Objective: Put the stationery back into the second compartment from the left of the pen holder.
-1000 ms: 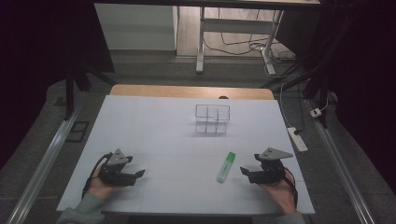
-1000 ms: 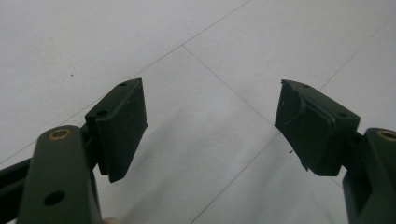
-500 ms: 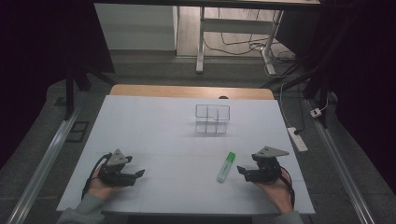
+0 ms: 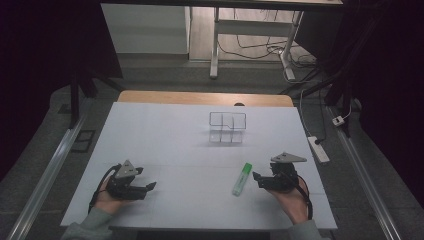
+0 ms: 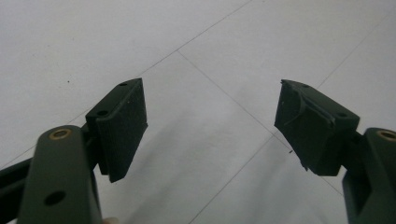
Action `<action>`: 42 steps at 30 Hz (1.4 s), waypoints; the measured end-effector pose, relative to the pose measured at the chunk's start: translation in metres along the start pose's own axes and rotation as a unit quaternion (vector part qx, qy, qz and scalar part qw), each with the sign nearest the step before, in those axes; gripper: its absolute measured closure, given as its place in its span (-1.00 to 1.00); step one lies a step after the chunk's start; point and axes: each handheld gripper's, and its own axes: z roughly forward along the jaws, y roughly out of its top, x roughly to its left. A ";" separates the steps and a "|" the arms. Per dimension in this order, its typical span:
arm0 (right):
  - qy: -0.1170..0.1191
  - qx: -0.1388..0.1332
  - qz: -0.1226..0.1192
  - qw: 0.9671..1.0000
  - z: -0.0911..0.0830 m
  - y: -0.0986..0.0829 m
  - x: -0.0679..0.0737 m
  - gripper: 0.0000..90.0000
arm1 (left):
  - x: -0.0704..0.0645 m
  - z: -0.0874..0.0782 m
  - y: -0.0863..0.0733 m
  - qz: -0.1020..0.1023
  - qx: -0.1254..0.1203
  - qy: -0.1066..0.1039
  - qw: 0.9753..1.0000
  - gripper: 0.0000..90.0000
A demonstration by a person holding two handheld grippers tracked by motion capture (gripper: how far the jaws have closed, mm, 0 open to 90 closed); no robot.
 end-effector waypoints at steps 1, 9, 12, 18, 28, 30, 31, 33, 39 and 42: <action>0.001 0.001 0.002 1.000 0.000 0.001 0.001 -0.47 | 0.000 0.000 0.000 0.001 0.001 0.001 1.000 -0.44; -0.009 0.015 0.014 1.000 0.012 0.004 0.007 -0.46 | 0.000 0.002 0.001 0.001 0.003 0.001 1.000 -0.44; -0.015 0.018 0.028 0.999 0.016 0.007 0.011 -0.45 | 0.001 0.003 0.001 0.002 0.005 0.002 1.000 -0.44; -0.036 0.029 0.033 0.998 0.024 0.009 0.025 -0.45 | 0.001 0.002 0.001 0.003 0.004 -0.001 1.000 -0.44; -0.051 0.047 0.048 0.996 0.032 0.026 0.038 -0.46 | 0.001 0.003 0.001 0.000 0.004 -0.003 1.000 -0.44; -0.066 0.054 0.053 0.995 0.036 0.032 0.043 -0.46 | 0.001 0.003 0.001 0.000 0.005 -0.003 1.000 -0.45; -0.066 0.054 0.053 0.995 0.036 0.032 0.043 -0.46 | 0.001 0.003 0.001 0.000 0.004 -0.003 1.000 -0.45; -0.077 0.060 0.053 0.994 0.040 0.036 0.047 -0.45 | 0.001 0.003 0.001 0.001 0.004 -0.003 1.000 -0.45; -0.093 0.073 0.079 0.990 0.046 0.041 0.047 -0.43 | 0.001 0.004 0.001 0.003 0.004 -0.006 1.000 -0.45; -0.106 0.083 0.089 0.987 0.051 0.044 0.046 -0.38 | 0.002 0.005 0.001 0.001 0.003 -0.006 1.000 -0.44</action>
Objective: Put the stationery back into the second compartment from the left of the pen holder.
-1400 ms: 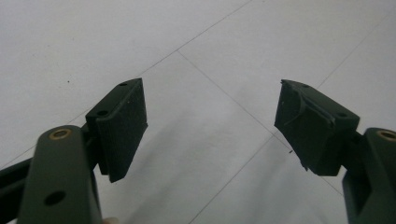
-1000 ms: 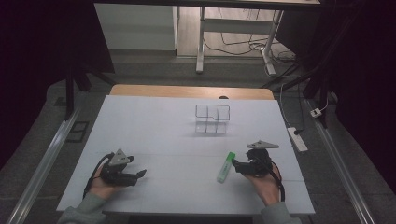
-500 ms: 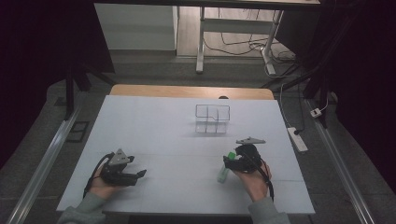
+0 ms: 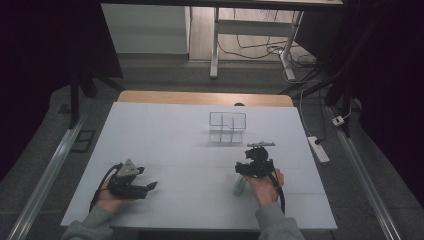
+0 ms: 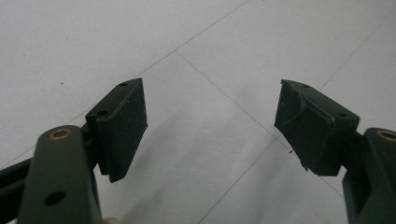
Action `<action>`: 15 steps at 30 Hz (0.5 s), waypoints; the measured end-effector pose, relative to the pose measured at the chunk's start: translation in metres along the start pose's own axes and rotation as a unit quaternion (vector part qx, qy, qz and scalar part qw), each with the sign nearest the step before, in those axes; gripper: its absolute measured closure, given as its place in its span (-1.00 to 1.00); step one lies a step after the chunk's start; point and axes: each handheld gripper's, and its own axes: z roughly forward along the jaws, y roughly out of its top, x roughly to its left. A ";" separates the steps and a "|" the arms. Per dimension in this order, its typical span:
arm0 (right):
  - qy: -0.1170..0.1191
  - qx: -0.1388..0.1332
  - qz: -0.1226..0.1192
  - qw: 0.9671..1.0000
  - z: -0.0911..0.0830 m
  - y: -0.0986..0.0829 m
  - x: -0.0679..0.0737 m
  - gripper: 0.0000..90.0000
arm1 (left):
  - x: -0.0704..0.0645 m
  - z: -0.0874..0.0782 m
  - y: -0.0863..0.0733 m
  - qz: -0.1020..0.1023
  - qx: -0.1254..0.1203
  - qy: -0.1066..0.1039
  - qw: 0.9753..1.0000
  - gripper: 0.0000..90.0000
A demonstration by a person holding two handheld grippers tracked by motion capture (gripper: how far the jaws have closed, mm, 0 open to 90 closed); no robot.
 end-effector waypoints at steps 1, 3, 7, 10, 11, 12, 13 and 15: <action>0.000 0.000 0.000 1.000 0.000 0.000 0.000 -0.38 | 0.000 0.000 0.000 0.000 0.000 0.000 1.000 -0.44; -0.002 0.013 0.009 1.000 0.007 0.001 0.001 -0.35 | 0.000 0.001 0.000 0.000 0.000 0.000 1.000 -0.44; -0.009 0.023 0.019 1.000 0.015 -0.003 0.001 -0.33 | 0.000 0.001 0.000 0.001 0.002 0.001 1.000 -0.44; -0.013 0.025 0.022 0.999 0.017 -0.005 0.001 -0.32 | -0.001 0.001 0.000 0.002 0.002 0.001 1.000 -0.45; -0.015 0.024 0.026 0.999 0.017 -0.005 0.001 -0.31 | -0.001 0.001 0.000 0.002 0.002 0.001 1.000 -0.44; -0.015 0.024 0.026 0.999 0.017 -0.005 0.001 -0.31 | -0.001 0.001 0.001 0.004 0.000 0.000 1.000 -0.44; -0.017 0.023 0.027 0.999 0.017 -0.005 0.001 -0.31 | -0.002 0.002 0.001 0.006 -0.001 -0.001 1.000 -0.44; -0.020 0.026 0.027 0.999 0.016 -0.005 0.002 -0.30 | -0.001 0.002 0.003 0.015 -0.004 -0.004 1.000 -0.44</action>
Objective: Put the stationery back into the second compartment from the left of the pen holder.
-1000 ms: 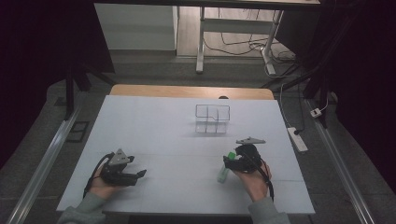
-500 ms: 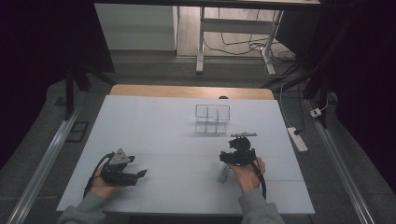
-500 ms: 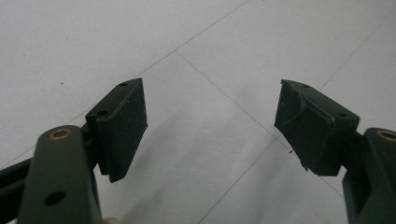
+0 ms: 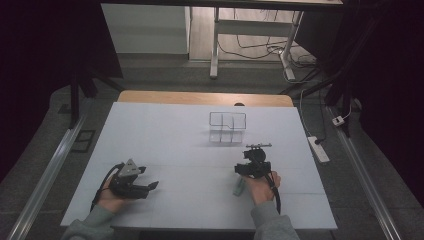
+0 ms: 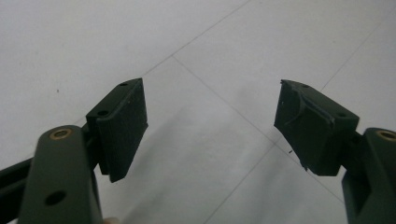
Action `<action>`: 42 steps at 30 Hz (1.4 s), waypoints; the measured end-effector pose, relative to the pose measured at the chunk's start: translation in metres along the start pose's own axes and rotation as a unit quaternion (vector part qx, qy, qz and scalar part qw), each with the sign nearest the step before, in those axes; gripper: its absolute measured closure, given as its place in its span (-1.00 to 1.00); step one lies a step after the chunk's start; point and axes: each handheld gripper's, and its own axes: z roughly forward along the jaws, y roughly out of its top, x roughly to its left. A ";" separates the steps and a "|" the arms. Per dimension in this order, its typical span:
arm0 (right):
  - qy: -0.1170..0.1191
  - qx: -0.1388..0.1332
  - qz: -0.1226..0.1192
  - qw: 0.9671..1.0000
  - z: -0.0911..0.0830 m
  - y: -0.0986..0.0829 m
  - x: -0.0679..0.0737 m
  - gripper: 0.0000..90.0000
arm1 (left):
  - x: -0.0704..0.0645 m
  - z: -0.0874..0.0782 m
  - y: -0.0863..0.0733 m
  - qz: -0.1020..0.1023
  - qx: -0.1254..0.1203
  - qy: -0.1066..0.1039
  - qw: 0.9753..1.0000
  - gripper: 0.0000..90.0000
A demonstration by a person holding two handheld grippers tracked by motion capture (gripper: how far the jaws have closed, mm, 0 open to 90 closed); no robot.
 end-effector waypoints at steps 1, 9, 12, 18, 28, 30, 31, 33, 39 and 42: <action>0.000 0.002 0.003 1.000 0.000 0.000 0.000 -0.30 | 0.000 0.000 0.000 0.000 0.000 0.000 1.000 -0.44; -0.014 0.026 0.041 0.999 0.001 -0.002 0.005 -0.18 | 0.005 -0.005 -0.001 -0.009 0.000 -0.014 1.000 -0.43; -0.024 0.030 0.063 0.997 -0.002 0.002 0.010 -0.09 | 0.004 -0.005 0.001 0.004 -0.002 -0.020 1.000 -0.42; -0.056 0.059 0.070 0.994 0.006 0.008 0.019 -0.01 | 0.000 -0.007 0.002 0.022 -0.013 -0.029 0.999 -0.42; -0.069 0.056 0.098 0.991 0.012 0.002 0.010 0.35 | 0.000 -0.011 -0.001 0.012 -0.017 -0.017 1.000 -0.43; -0.073 0.050 0.103 0.991 0.012 0.001 0.010 0.47 | 0.001 -0.011 -0.001 0.012 -0.016 -0.017 1.000 -0.43; -0.073 0.050 0.103 0.991 0.012 0.001 0.010 0.47 | 0.001 -0.011 -0.001 0.012 -0.016 -0.017 1.000 -0.43; -0.076 0.047 0.105 0.990 0.012 0.000 0.011 0.47 | 0.002 -0.012 -0.001 0.010 -0.018 -0.018 1.000 -0.43; -0.072 0.048 0.107 0.990 0.012 0.001 0.010 0.48 | 0.002 -0.011 -0.001 0.010 -0.019 -0.019 1.000 -0.43; -0.066 0.045 0.105 0.991 0.011 0.001 0.009 0.48 | 0.002 -0.011 -0.001 0.011 -0.019 -0.020 1.000 -0.44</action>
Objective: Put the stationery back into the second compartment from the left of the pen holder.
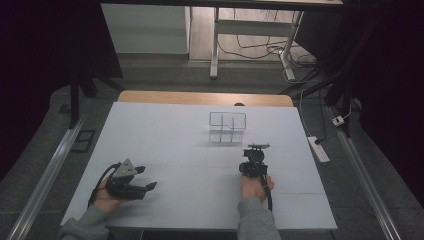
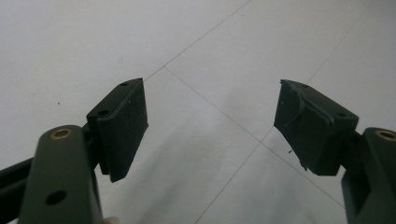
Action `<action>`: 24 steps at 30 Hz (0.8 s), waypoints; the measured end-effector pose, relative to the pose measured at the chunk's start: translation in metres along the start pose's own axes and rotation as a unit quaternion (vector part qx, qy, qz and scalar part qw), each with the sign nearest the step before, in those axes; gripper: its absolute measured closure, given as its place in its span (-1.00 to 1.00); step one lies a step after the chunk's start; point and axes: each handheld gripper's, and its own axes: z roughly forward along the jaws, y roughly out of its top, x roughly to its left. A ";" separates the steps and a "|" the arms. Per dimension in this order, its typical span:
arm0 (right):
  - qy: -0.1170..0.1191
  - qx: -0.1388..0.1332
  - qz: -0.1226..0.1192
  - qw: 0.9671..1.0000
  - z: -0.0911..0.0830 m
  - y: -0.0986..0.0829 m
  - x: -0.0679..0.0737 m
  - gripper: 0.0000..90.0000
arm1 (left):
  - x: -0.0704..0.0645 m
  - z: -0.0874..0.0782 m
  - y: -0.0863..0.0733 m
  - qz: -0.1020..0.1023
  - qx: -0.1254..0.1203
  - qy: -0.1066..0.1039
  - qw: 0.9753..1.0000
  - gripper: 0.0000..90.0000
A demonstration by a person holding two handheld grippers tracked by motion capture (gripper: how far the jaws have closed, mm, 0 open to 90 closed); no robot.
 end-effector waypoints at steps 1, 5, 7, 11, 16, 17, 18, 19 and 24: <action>0.002 -0.002 -0.002 1.000 -0.001 0.000 0.000 0.48 | 0.000 0.000 0.000 0.000 0.000 0.000 1.000 -0.44; 0.012 -0.012 -0.009 1.000 -0.005 0.001 0.001 0.48 | 0.000 -0.001 -0.001 -0.001 -0.003 0.001 1.000 -0.44; 0.015 -0.017 -0.011 1.000 -0.007 0.002 0.002 0.48 | 0.001 -0.002 -0.002 -0.003 -0.004 0.000 1.000 -0.44; 0.026 -0.035 -0.019 0.999 -0.016 0.005 0.003 0.48 | 0.002 -0.003 -0.003 -0.008 -0.006 -0.001 1.000 -0.44; 0.033 -0.042 -0.024 0.998 -0.020 0.007 0.003 0.48 | 0.000 -0.005 -0.005 -0.007 -0.009 0.001 1.000 -0.44; 0.033 -0.042 -0.024 0.998 -0.020 0.007 0.003 0.48 | 0.000 -0.005 -0.005 -0.007 -0.009 0.002 1.000 -0.44; 0.038 -0.045 -0.026 0.998 -0.021 0.007 0.003 0.48 | 0.000 -0.005 -0.006 -0.008 -0.010 0.004 1.000 -0.44; 0.041 -0.046 -0.027 0.998 -0.022 0.007 0.004 0.48 | 0.000 -0.005 -0.006 -0.008 -0.010 0.004 1.000 -0.44; 0.055 -0.063 -0.033 0.996 -0.029 0.008 0.004 0.48 | 0.001 -0.005 -0.007 -0.016 -0.007 0.007 1.000 -0.44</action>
